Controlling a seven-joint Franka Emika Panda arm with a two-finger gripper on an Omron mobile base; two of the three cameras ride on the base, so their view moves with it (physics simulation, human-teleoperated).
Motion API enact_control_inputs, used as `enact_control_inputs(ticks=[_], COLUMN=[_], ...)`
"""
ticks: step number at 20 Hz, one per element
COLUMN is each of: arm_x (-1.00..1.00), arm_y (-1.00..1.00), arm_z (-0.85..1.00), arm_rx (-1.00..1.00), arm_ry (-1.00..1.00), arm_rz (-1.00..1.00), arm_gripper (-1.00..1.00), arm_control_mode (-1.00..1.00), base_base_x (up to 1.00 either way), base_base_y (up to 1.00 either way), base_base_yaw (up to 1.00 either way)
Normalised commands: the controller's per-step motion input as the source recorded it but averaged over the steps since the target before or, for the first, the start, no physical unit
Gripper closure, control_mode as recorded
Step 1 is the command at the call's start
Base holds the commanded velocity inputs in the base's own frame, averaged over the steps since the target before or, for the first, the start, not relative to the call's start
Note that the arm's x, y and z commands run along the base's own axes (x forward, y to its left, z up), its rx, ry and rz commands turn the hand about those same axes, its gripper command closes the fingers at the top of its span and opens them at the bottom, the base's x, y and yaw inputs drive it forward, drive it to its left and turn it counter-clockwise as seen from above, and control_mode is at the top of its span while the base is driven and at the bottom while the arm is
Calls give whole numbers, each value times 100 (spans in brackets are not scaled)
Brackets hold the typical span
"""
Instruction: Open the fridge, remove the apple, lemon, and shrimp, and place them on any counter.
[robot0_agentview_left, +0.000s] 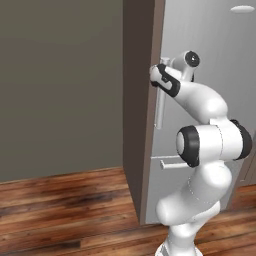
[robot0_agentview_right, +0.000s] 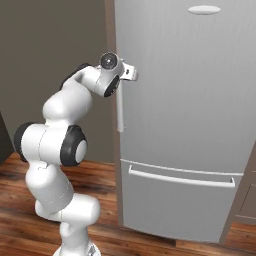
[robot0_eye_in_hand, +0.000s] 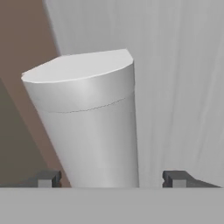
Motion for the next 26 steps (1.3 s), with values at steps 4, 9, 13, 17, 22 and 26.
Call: enact_control_inputs(ticks=[4, 9, 13, 17, 22, 26], arm_x=[0, -17, -71, -100, -100, -100], arm_y=[0, -2, -12, -22, -21, -25], arm_z=[0, 0, 0, 0, 0, 0], arm_rx=[0, 0, 0, 0, 0, 0], arm_ry=[3, 0, 0, -1, -5, -4], arm_rz=[0, 0, -3, -4, -2, -1], arm_gripper=[100, 100, 100, 100, 100, 100], arm_control_mode=[-100, -100, -100, -100, -100, -100], base_base_x=[0, 0, 0, 0, 0, 0], base_base_y=[0, 0, 0, 0, 0, 0], base_base_yaw=[0, 0, 0, 0, 0, 0])
